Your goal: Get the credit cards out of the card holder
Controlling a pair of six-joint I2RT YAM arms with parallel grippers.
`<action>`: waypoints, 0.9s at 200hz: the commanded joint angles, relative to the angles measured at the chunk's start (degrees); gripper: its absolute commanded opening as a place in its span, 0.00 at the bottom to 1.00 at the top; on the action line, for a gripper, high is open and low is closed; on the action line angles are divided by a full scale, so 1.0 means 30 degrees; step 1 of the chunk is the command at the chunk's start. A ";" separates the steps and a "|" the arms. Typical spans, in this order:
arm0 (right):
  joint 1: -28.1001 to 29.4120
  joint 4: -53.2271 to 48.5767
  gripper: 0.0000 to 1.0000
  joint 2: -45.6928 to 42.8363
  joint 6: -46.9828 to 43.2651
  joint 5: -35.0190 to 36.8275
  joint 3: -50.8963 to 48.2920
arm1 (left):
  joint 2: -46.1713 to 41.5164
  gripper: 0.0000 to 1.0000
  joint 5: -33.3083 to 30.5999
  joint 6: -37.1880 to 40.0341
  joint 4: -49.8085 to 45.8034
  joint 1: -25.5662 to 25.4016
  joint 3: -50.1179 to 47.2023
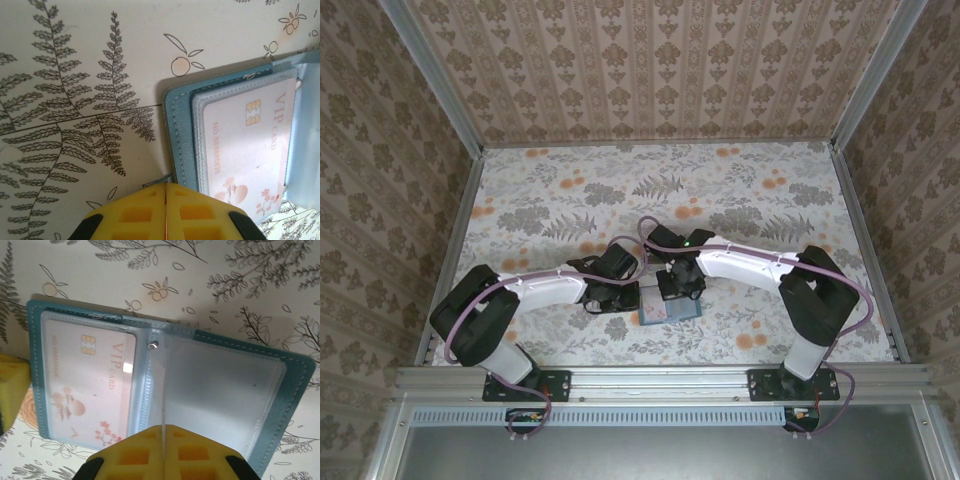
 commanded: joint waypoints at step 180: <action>-0.1080 -0.1318 0.31 -0.1829 -0.0302 0.2025 -0.1668 | -0.0323 0.09 -0.0081 0.0417 -0.1911 0.0019 0.1157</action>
